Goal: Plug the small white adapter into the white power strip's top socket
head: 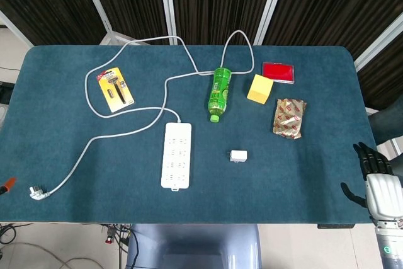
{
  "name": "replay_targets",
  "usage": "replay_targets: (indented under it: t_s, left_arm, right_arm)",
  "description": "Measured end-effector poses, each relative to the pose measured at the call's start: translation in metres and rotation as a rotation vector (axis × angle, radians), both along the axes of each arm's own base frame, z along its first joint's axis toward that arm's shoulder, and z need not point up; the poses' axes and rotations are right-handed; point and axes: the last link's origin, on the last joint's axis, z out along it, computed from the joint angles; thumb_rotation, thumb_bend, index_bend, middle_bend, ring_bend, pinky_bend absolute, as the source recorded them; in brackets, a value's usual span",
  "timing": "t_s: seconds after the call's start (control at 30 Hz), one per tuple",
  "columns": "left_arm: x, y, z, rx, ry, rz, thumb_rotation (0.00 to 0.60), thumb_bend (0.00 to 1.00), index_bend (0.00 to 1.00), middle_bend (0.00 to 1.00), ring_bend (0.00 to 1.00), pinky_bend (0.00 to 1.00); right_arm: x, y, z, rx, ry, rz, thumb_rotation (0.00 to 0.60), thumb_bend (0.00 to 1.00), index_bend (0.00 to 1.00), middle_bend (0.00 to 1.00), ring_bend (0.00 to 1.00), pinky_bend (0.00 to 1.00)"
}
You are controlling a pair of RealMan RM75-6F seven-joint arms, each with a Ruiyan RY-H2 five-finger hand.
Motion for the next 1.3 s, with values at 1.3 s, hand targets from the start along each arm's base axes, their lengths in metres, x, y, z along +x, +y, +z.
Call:
replay_targets:
  t_s: [1.3]
  left_arm:
    - [-0.002,0.001,0.002,-0.002,-0.005,0.016,0.600,0.10,0.15,0.00,0.00,0.00]
  right_arm:
    - [0.109,-0.093,-0.046,0.581,0.038,-0.179,0.600,0.33,0.20,0.22,0.24,0.19]
